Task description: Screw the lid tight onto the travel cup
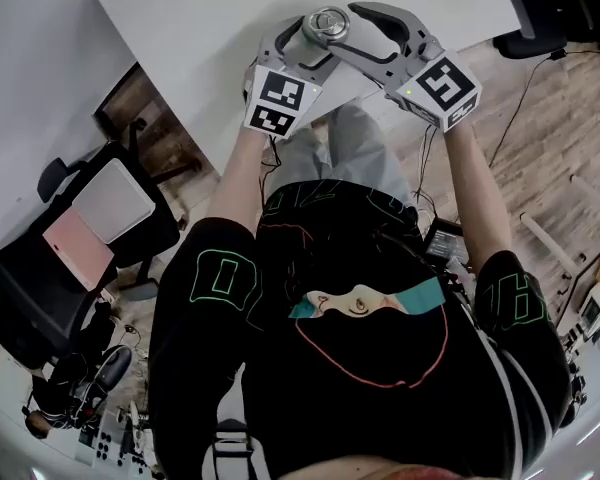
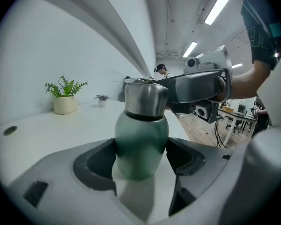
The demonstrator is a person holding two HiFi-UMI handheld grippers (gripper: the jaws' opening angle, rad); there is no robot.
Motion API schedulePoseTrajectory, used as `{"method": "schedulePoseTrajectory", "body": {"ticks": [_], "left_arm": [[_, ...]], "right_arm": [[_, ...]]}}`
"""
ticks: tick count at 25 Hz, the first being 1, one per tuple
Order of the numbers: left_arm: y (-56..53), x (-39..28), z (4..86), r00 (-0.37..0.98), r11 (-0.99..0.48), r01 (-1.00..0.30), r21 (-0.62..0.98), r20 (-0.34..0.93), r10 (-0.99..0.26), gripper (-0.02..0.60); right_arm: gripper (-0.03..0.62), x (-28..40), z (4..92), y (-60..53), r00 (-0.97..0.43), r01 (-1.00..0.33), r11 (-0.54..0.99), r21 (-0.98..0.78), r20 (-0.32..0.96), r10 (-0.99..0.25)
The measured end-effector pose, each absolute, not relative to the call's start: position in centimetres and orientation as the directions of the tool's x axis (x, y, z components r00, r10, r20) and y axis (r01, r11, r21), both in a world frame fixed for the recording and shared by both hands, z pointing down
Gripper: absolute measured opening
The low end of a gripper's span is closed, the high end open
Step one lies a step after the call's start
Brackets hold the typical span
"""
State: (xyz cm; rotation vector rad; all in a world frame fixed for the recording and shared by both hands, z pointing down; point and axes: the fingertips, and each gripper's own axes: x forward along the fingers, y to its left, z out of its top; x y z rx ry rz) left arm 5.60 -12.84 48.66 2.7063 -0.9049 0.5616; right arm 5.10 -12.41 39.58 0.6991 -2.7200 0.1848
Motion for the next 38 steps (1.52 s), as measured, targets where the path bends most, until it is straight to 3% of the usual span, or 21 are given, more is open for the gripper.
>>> {"method": "schedulePoseTrajectory", "body": {"ticks": [8,13,17,23,38], "left_arm": [[-12.7,5.2,48.8,0.760,-0.799,-0.591,0.114,0.410,-0.504,0.350],[-12.2,4.6,48.5,0.766,-0.808,-0.579,0.107,0.411,-0.495,0.350],[-12.3,4.5,48.5,0.765,-0.804,-0.583,0.113,0.408,-0.498,0.350],[-12.4,5.0,48.7,0.760,-0.803,-0.587,0.106,0.415,-0.501,0.351],[-12.8,5.4,48.9,0.742,-0.790,-0.605,0.099,0.431,-0.514,0.350]], "right_arm": [[0.257,4.2,39.2,-12.2,-0.898,-0.206,0.977,-0.059,0.408,-0.165],[0.241,2.8,39.1,-11.5,-0.904,-0.094,0.992,-0.079,0.423,-0.052],[0.229,2.4,39.2,-11.5,-0.912,-0.074,0.993,-0.095,0.408,-0.029],[0.229,3.1,39.4,-11.6,-0.904,-0.143,0.987,-0.074,0.416,-0.100],[0.227,4.1,39.8,-12.5,-0.792,-0.572,0.817,-0.072,0.310,-0.527]]}}
